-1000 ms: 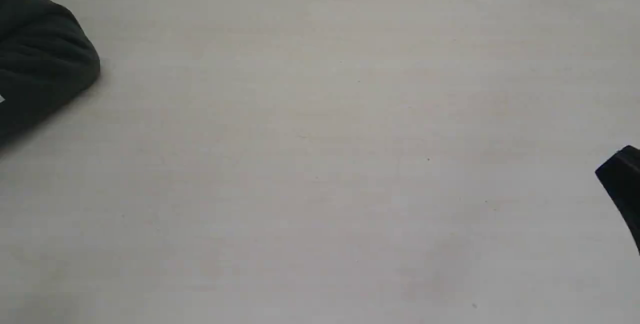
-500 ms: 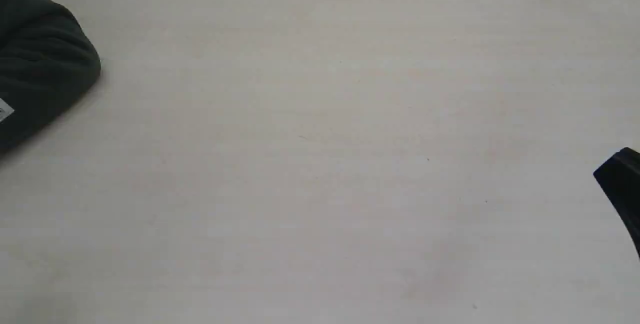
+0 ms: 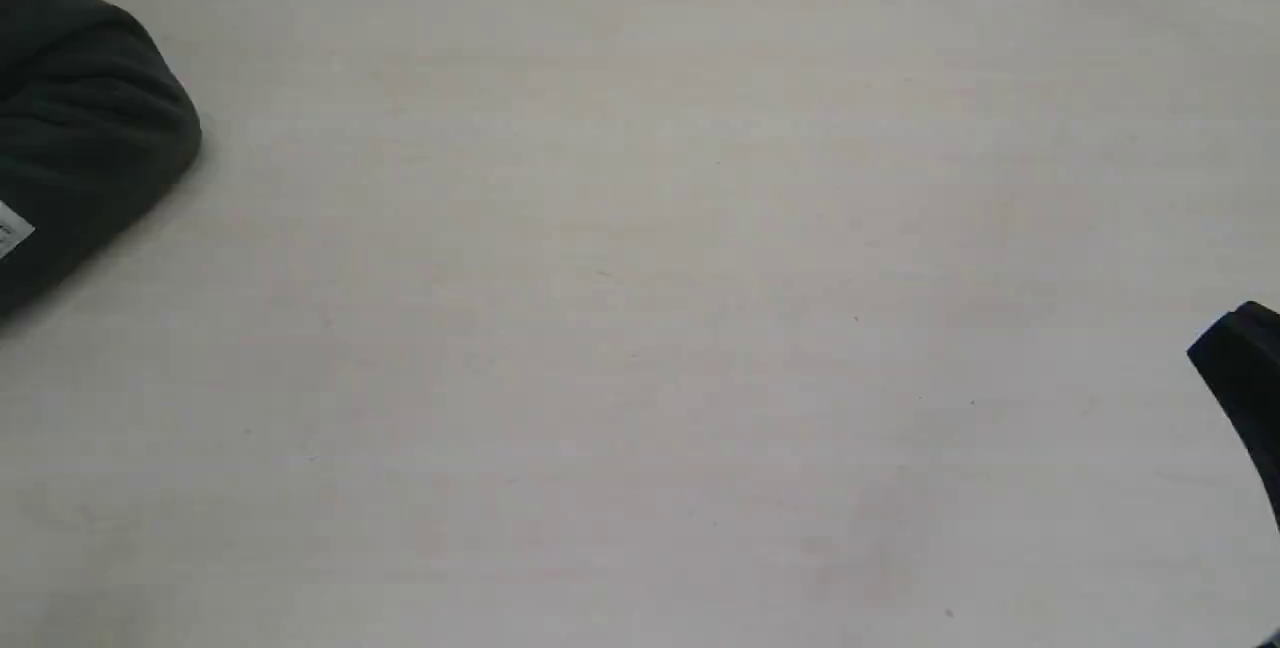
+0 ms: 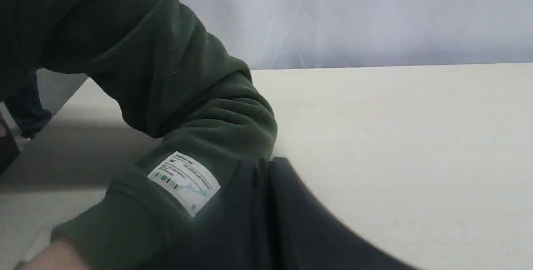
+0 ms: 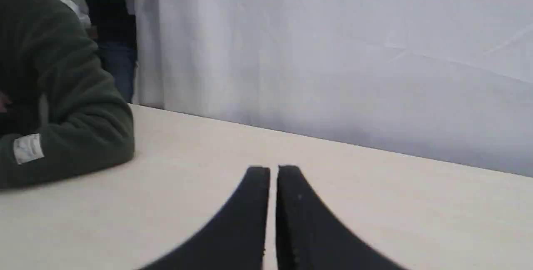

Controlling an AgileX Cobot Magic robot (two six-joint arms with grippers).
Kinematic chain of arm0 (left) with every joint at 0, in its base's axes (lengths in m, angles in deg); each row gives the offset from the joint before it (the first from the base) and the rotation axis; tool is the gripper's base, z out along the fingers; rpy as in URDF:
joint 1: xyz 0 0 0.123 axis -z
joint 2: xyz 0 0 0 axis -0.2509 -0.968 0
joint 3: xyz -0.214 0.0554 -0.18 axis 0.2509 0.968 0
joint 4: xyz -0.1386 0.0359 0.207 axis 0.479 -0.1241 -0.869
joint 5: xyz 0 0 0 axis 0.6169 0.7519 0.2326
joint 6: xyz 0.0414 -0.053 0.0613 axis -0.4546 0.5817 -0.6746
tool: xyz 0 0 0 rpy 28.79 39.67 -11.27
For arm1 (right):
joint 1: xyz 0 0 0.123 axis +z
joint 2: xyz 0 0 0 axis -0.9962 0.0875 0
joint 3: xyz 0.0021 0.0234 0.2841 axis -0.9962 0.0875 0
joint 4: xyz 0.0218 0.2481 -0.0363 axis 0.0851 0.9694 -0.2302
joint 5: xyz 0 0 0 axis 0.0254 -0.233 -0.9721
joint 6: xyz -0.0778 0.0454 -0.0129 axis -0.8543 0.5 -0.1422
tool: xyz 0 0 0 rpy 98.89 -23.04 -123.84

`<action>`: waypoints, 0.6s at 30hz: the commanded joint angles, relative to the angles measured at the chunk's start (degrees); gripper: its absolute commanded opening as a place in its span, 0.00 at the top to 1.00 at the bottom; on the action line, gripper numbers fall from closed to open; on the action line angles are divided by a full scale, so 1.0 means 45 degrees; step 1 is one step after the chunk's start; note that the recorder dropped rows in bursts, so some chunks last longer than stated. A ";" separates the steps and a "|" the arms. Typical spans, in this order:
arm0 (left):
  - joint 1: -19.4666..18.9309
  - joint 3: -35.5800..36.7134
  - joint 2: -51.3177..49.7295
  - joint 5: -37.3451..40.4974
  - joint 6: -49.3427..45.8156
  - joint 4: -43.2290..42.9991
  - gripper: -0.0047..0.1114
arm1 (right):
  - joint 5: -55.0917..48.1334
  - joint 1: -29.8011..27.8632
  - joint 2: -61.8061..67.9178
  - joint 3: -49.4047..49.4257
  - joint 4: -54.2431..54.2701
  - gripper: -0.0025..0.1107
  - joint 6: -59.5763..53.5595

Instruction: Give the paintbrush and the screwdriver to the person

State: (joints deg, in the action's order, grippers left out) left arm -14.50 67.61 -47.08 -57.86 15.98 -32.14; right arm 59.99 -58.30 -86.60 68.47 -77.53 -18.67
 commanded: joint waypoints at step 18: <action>0.0083 0.0026 0.0032 -0.0116 0.0026 0.0062 0.96 | -0.1421 -0.6023 -0.0078 0.0038 -0.0096 0.94 -0.1602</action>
State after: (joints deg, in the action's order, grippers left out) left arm -14.50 67.61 -47.08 -57.86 15.98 -32.14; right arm 54.27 -83.71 -86.60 68.47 -77.53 -25.24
